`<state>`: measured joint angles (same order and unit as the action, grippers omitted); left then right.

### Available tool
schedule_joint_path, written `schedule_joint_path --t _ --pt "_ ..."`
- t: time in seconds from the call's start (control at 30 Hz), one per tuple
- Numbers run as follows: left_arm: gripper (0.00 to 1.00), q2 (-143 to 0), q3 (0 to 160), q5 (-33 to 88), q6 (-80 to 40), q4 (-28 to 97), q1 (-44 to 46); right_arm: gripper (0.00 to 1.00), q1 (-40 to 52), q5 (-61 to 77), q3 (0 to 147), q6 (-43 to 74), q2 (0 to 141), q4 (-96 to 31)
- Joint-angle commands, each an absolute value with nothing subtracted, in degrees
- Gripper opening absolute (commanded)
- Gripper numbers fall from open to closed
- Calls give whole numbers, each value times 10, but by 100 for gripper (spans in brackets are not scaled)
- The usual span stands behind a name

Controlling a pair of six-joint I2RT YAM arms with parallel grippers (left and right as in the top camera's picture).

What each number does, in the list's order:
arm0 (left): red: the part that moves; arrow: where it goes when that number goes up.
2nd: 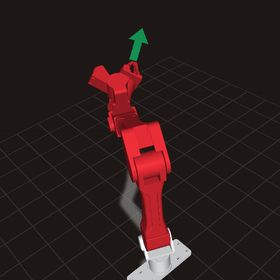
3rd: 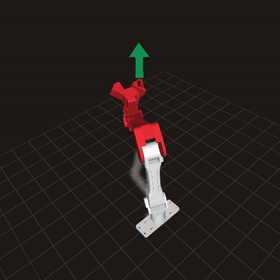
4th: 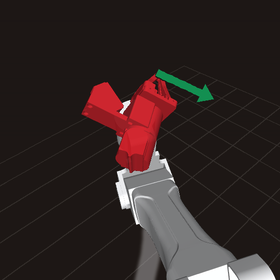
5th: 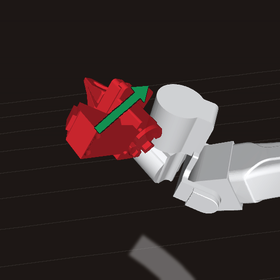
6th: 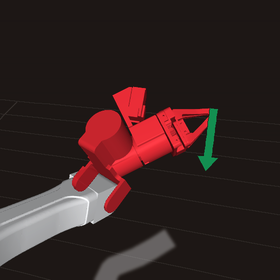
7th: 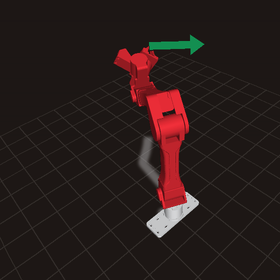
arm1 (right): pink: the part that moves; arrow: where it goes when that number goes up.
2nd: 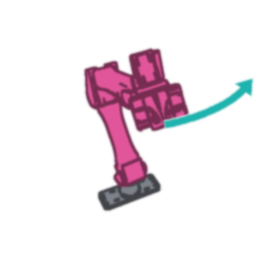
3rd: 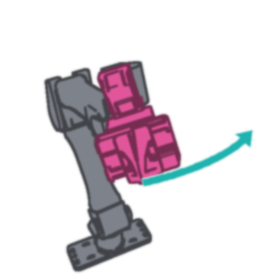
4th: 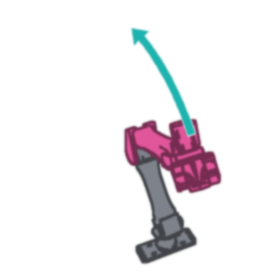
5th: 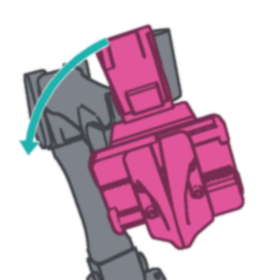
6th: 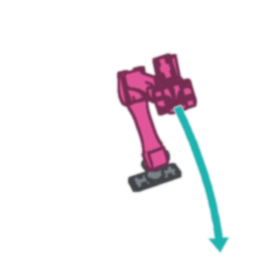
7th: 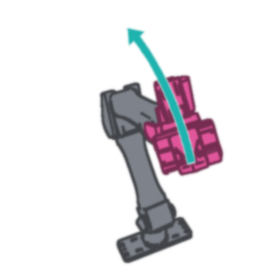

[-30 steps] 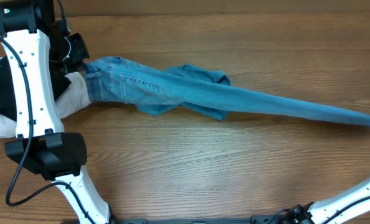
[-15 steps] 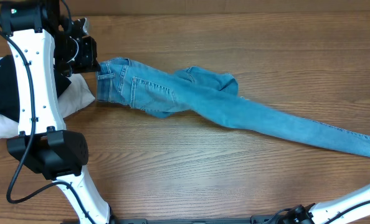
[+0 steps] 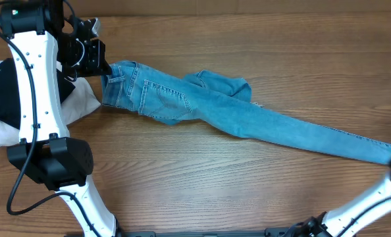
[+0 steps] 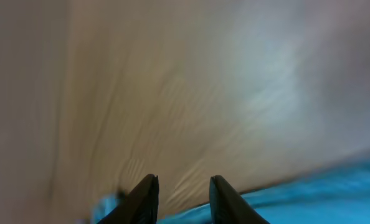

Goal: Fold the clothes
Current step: 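Release the leg hem with the right gripper and raise it, then grasp the second jeans leg with the right gripper and pull it right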

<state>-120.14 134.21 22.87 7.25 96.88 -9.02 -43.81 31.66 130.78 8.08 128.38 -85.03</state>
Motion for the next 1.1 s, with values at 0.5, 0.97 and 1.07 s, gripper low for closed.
schedule_joint_path --t 0.5,0.97,1.07 --pt "4 -1199 1339 161 85 968 -46 39 -29 251 1215 -4 1374 -855" --pt "4 -1199 1339 164 81 968 -44 26 82 170 1085 22 1374 -707" --pt "4 -1199 1339 163 81 968 -44 4 82 141 1084 57 1374 -693"
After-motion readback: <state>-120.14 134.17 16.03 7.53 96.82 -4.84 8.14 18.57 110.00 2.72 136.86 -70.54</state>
